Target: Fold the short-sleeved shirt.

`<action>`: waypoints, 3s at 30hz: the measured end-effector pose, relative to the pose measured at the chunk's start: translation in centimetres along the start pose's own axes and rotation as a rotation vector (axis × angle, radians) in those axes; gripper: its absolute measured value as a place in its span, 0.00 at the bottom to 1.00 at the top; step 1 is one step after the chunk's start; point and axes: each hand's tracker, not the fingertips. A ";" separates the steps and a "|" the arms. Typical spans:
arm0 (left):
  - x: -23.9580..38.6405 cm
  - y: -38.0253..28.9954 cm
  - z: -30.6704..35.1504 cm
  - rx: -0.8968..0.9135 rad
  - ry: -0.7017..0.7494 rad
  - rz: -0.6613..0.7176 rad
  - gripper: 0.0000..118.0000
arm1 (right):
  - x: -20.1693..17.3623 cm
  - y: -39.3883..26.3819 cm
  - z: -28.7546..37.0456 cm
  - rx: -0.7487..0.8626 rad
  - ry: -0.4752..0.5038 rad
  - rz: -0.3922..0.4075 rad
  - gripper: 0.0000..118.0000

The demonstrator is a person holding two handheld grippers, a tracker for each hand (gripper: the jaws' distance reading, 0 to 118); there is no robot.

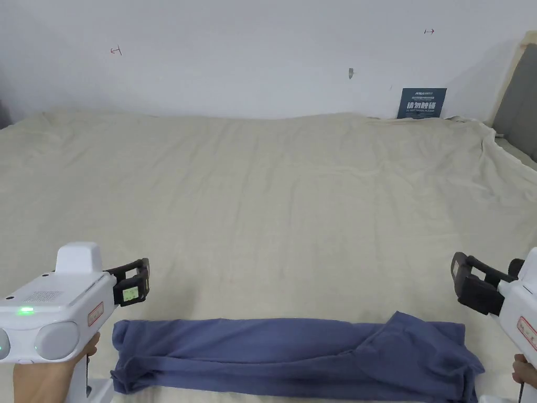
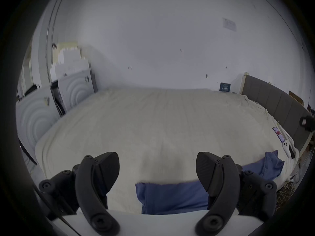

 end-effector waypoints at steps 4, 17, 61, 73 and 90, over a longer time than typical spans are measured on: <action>0.5 0.1 0.8 0.049 -0.021 0.041 0.40 | -1.0 -0.1 0.4 0.060 -0.024 0.028 0.52; 0.5 -0.4 1.2 0.022 -0.106 0.086 0.00 | -2.4 -0.7 0.7 0.099 -0.009 0.031 0.00; -8.1 -10.4 -13.2 -0.655 -0.307 0.182 0.38 | -2.7 -3.0 -3.5 -0.075 -0.052 0.034 0.00; -7.2 -9.4 -13.0 -0.657 -0.337 0.158 0.06 | -1.8 -2.8 -3.1 -0.071 -0.061 0.008 0.00; -13.7 -3.6 -10.8 -0.603 -0.167 0.202 0.04 | -1.7 -1.9 -2.9 -0.044 -0.041 0.000 0.00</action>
